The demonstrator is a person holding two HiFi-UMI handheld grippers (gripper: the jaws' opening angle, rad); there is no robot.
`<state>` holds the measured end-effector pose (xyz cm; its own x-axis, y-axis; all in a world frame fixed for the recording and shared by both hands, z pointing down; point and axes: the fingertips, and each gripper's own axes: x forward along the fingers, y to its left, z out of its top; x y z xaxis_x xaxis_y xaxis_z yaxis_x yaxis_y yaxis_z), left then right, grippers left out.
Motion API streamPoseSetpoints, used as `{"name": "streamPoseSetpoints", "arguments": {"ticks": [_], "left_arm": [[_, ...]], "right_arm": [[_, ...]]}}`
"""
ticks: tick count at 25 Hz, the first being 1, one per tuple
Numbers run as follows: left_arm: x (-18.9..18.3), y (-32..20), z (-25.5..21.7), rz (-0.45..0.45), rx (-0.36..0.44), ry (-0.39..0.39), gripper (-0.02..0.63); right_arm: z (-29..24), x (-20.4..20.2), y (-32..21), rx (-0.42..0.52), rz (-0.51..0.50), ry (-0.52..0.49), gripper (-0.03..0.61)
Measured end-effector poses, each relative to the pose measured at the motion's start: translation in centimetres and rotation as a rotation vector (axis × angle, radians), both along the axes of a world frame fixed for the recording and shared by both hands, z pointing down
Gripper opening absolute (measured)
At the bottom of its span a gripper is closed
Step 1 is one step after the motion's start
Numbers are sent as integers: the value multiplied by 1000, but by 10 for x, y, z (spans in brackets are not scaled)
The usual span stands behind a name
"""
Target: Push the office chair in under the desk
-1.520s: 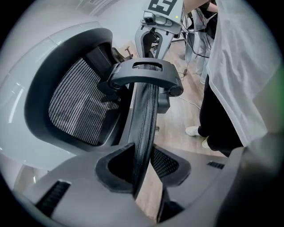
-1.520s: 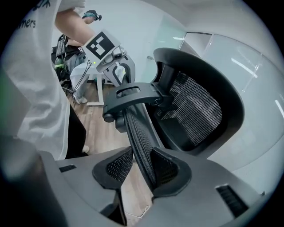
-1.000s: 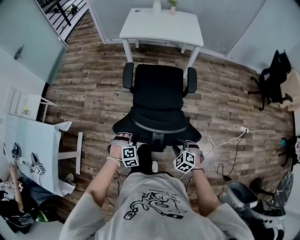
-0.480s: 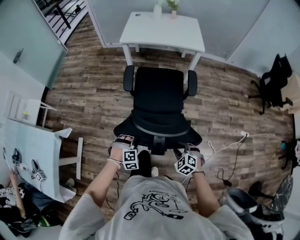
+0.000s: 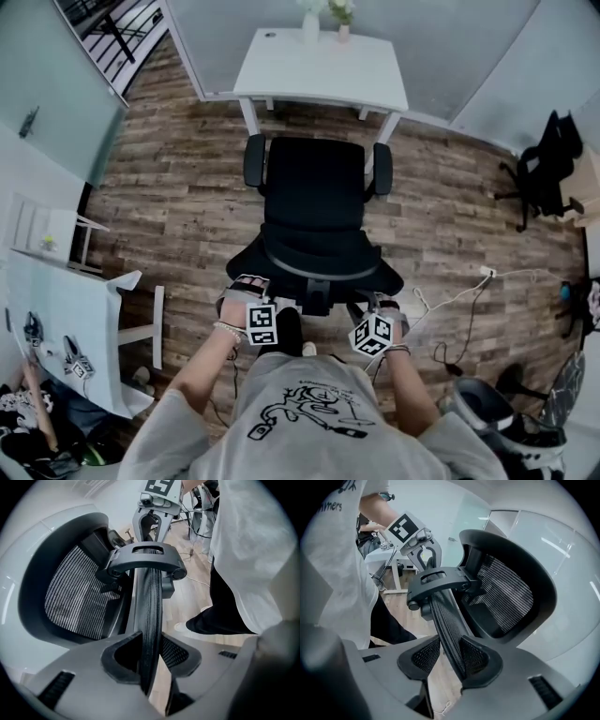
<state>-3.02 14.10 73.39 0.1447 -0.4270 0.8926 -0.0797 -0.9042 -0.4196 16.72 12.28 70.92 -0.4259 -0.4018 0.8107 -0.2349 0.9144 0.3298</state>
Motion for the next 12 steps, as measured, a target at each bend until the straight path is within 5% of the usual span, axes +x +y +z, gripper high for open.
{"name": "streamPoseSetpoints", "arguments": {"ticks": [12], "left_arm": [[-7,-40,1,-6,-5,25,112]], "right_arm": [[1,-7,-39,-51,4,11,156]]}}
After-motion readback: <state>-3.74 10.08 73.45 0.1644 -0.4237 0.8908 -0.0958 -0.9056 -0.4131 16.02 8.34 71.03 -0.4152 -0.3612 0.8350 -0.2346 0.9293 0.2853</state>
